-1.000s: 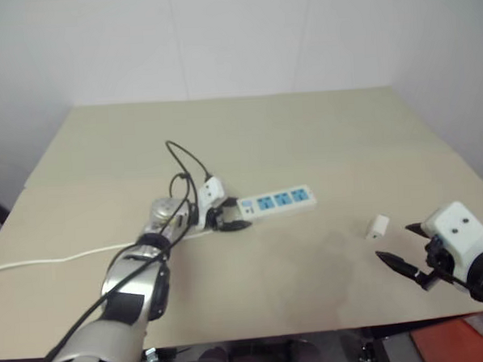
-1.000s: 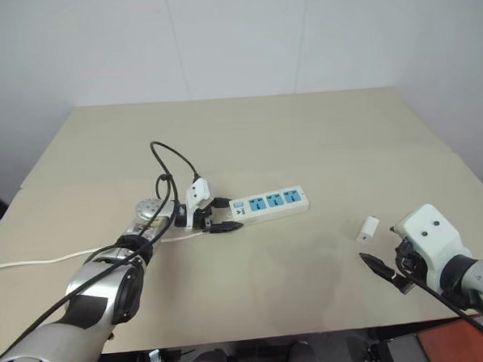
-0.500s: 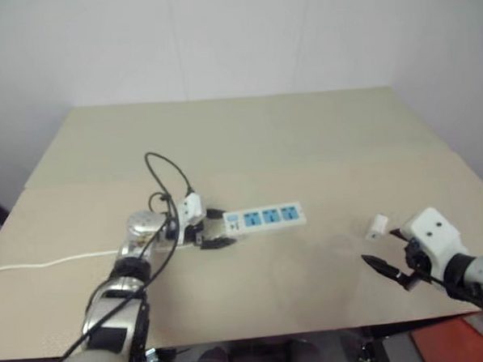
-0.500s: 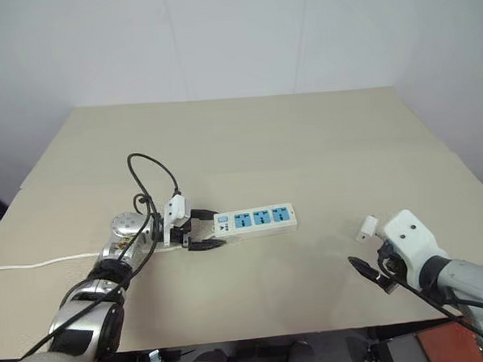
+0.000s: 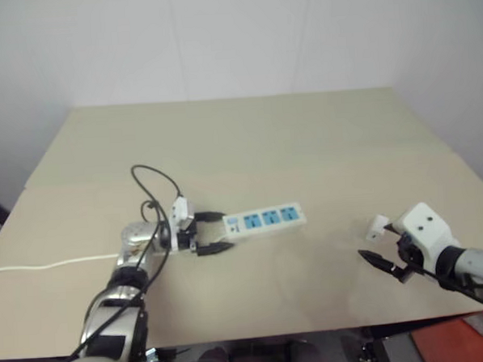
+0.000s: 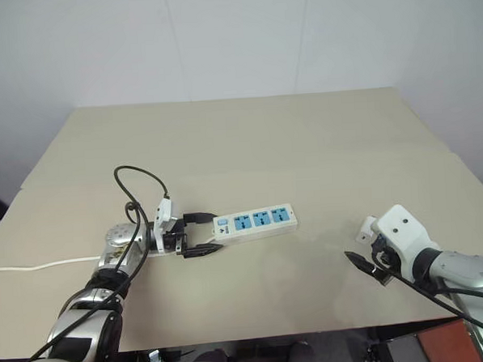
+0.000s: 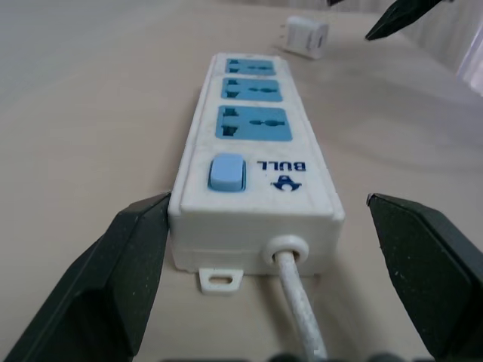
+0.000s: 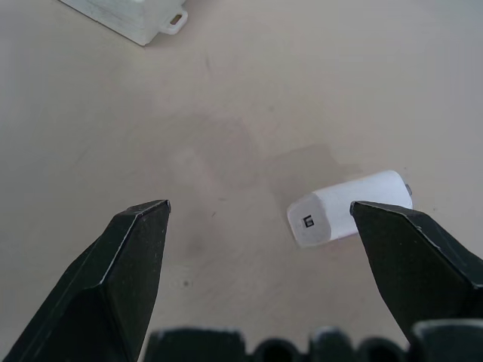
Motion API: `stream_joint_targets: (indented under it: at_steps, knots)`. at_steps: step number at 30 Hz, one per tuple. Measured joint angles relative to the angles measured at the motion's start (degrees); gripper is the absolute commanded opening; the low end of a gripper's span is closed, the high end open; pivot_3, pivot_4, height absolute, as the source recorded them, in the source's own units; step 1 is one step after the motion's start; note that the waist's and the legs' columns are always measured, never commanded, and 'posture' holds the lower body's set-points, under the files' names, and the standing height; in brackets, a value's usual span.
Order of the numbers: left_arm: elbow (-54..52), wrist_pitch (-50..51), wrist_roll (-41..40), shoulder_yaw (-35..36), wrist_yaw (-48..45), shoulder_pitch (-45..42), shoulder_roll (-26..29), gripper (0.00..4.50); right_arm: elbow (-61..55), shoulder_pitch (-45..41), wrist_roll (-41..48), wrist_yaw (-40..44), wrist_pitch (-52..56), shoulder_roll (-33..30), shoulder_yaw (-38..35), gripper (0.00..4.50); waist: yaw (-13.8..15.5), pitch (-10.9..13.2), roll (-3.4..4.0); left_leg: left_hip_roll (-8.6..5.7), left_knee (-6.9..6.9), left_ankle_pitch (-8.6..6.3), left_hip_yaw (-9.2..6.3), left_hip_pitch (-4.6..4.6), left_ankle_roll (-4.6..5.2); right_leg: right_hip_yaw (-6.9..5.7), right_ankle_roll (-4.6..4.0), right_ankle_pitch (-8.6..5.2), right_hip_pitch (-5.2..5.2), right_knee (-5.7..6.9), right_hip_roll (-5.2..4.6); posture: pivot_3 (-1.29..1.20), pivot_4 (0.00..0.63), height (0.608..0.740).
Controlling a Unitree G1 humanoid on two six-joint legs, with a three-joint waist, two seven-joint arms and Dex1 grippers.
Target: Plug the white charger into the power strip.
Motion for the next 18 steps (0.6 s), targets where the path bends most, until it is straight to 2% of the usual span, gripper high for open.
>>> stream_joint_targets:
  at_steps: [8, 18]
  knots:
    - [11.69, -7.84, 0.87, 1.12, 2.17, -6.12, -2.49, 4.47, -1.14, 2.39, -0.01, -0.01, 0.05, -0.23, -2.06, 4.50, 0.17, 0.00, -0.02, -0.02, 0.03, -0.01, -0.01, -0.12, 0.02, -0.04, 0.00, 0.00, -0.02, -0.04, -0.01, 0.00, 0.150, 0.740]
    - [13.07, -10.19, 2.55, 1.43, 0.31, -7.35, -4.47, 4.47, -4.64, 4.98, 0.56, -0.16, 1.47, 0.17, -7.44, 4.50, -0.15, -0.01, -0.02, -0.01, 0.03, -0.02, 0.00, -0.05, 0.04, -0.02, 0.00, 0.00, 0.01, -0.01, 0.01, 0.00, 0.150, 0.740]
